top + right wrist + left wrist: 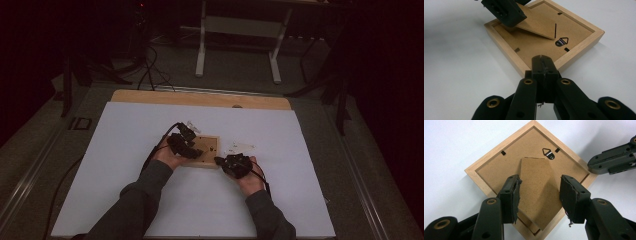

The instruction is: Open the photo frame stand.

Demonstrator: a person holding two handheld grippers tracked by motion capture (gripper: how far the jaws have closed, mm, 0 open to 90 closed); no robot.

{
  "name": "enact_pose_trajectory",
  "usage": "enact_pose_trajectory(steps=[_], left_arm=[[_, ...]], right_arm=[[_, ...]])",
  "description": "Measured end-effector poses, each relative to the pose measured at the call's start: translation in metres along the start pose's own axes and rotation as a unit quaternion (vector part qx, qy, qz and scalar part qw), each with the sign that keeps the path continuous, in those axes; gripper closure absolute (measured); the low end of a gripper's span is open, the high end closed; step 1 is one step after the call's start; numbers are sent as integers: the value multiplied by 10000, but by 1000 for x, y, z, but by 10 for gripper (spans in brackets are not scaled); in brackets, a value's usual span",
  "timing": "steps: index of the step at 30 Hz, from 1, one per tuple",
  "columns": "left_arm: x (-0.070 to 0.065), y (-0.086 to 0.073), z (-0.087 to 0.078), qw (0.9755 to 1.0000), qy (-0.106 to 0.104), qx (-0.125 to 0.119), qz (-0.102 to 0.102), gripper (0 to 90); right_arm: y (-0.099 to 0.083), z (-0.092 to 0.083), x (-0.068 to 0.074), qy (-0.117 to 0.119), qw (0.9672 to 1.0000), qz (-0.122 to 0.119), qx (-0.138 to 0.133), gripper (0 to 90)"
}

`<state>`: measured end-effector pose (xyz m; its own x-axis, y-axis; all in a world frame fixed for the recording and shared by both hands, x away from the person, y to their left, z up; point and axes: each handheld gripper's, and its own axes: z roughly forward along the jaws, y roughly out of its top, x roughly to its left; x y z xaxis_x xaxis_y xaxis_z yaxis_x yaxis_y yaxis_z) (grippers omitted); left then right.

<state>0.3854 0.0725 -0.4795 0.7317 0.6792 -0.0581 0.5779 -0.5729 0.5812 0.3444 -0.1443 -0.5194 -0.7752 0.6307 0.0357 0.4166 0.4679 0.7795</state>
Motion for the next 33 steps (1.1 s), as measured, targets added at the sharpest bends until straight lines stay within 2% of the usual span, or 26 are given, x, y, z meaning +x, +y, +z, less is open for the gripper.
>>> enact_pose_trajectory(steps=[5, 7, 11, 13, 17, 22, 25, 30, 33], left_arm=[[0, -3, 0, 10000, -1, -72, 56, 508], [-1, -5, 0, 10000, 6, -84, 38, 464], [0, -11, -1, 10000, -26, -86, 21, 430], [0, -14, 1, 10000, -61, -44, 3, 434], [1, -17, 3, 10000, -87, 24, -27, 502], [-1, -11, -2, 9999, -56, -86, -132, 507], [0, -9, -3, 9995, -106, -168, -260, 508], [2, -9, -2, 9993, -161, -146, -294, 508], [4, -10, -2, 9991, -268, -93, -318, 503]], right_arm=[[0, 0, 0, -3, 10000, -6, 0, 900], [0, 0, 0, 2, 10000, -3, 0, 900], [0, 0, 0, 3, 10000, -6, -12, 900], [0, 0, 0, 3, 10000, -6, -12, 900], [0, 0, 0, 3, 10000, -9, -12, 900], [0, 0, 0, 10, 10000, -10, -17, 900], [0, 0, 0, 15, 10000, -10, -14, 900], [0, 0, -1, 25, 10000, -4, -19, 900], [0, 0, -1, 28, 10000, -5, -18, 900]])
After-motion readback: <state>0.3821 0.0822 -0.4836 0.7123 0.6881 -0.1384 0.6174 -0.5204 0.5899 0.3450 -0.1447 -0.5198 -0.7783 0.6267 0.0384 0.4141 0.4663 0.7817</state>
